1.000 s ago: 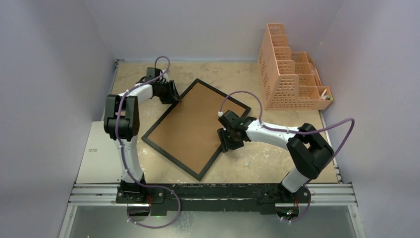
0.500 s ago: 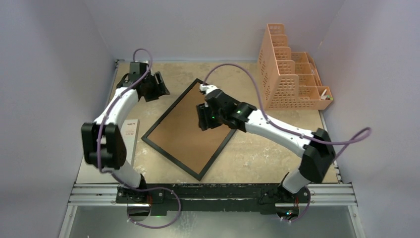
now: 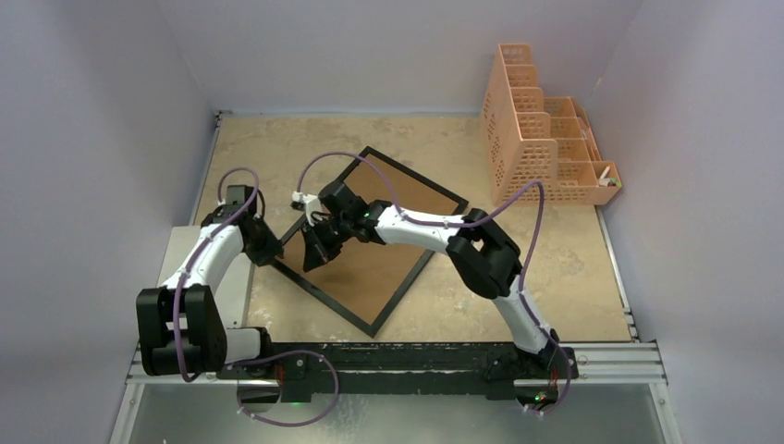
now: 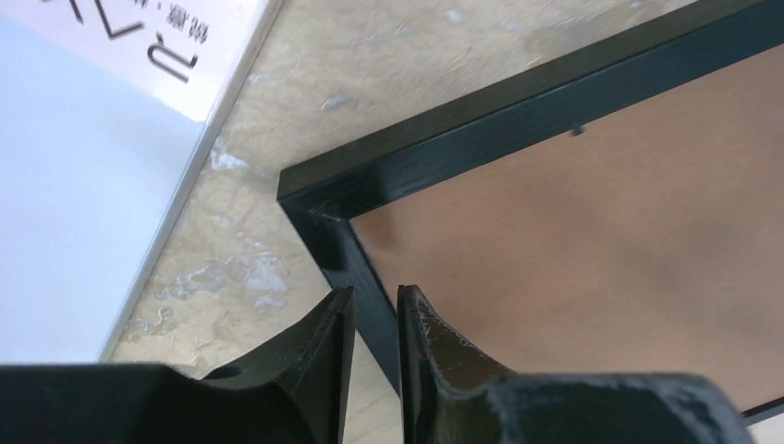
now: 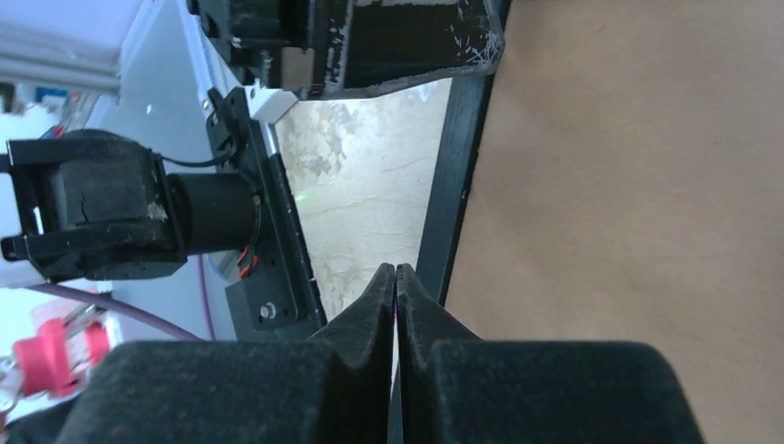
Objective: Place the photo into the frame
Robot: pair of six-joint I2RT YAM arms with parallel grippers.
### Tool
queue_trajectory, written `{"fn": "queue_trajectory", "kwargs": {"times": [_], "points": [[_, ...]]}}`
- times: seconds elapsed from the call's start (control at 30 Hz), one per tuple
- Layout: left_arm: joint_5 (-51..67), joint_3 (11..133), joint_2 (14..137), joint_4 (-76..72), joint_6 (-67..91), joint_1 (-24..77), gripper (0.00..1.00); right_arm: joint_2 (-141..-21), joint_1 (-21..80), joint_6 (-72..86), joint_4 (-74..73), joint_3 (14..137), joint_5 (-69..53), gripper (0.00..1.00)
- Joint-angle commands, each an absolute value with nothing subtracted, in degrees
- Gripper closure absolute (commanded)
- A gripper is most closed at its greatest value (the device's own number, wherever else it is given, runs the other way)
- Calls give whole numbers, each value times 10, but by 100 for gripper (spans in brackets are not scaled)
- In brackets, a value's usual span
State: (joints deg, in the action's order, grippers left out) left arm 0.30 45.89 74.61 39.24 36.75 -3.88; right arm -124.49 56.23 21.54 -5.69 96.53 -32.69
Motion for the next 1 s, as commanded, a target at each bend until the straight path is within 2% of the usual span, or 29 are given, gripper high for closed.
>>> {"fn": "queue_trajectory", "kwargs": {"times": [0.0,0.2,0.6,0.97], "points": [[-3,436,728,386,388,-46,76,-1267,563,227,-25,996,-451,97],[16,421,738,381,392,-47,82,-1314,563,233,-23,1024,-493,97],[-16,413,739,399,416,-48,99,-1359,561,318,44,1030,-483,100],[-21,412,751,409,422,-48,100,-1384,552,354,29,1037,-416,100]]}}
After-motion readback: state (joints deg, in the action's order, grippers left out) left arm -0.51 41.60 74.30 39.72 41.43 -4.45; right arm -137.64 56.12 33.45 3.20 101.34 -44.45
